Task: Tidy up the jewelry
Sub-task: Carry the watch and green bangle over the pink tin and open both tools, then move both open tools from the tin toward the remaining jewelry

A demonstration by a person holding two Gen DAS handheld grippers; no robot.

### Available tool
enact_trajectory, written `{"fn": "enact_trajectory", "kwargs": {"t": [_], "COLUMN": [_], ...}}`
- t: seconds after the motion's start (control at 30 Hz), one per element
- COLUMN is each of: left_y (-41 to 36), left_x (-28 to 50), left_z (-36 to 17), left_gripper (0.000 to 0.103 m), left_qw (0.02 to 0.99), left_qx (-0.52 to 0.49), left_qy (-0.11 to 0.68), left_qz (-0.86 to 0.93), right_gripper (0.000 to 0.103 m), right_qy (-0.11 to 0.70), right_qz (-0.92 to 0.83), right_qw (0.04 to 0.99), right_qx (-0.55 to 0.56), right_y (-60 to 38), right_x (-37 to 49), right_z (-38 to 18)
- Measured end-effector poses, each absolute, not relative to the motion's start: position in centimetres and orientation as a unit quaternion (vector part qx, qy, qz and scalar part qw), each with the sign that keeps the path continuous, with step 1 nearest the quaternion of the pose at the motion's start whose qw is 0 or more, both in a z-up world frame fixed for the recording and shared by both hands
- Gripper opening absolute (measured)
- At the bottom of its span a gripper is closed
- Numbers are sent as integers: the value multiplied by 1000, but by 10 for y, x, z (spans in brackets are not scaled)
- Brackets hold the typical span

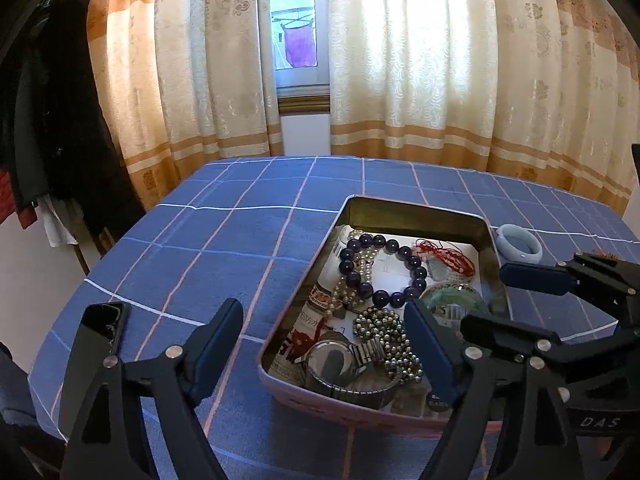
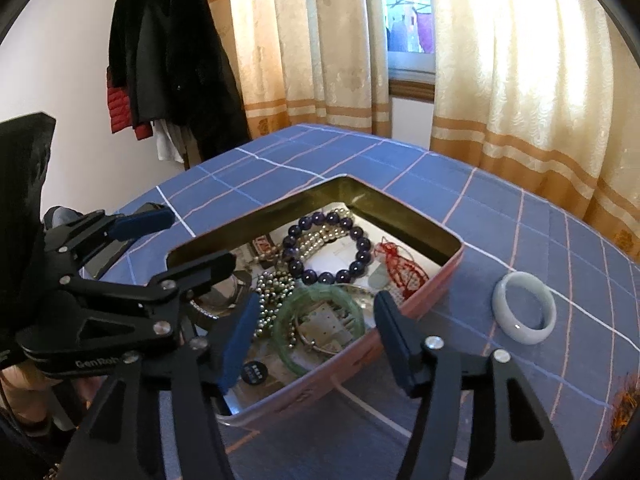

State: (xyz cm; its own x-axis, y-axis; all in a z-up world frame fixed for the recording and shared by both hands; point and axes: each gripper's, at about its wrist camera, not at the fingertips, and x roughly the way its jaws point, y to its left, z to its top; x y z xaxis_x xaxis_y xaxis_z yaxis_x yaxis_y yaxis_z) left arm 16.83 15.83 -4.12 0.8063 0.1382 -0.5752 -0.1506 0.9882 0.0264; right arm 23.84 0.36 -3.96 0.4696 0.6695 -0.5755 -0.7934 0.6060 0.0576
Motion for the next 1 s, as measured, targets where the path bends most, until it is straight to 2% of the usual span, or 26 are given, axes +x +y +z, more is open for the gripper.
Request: {"fn": "enact_trajectory", "kwargs": {"t": [0.23,0.4,0.6,0.73,0.87,1.0], "left_y": [155,156,156,132,87,31], "left_x": [168,167,163,164,174,192], "left_z": [-39,-36,-25,-9,5,7], "left_gripper": [87,97,99,99,99,99], "left_qw": [950,953,959,965,970,968], "left_qx": [-2,-2,-25,-26,-3,39], "left_qy": [301,291,276,259,243,244], "left_qz": [82,83,60,36,-3,-41], "right_gripper": [70,72,75,77,87,88], "right_qy": [276,271,256,243,231,236], "right_qz": [431,433,432,411,368,302], "right_qw": [852,854,861,875,898,921], "right_qx": [-108,-100,-86,-80,-74,-65], "right_y": [1,-4,-15,-40,-84,-143], "right_x": [237,236,233,234,242,267], "right_z": [-37,-35,-26,-17,-13,-14]}}
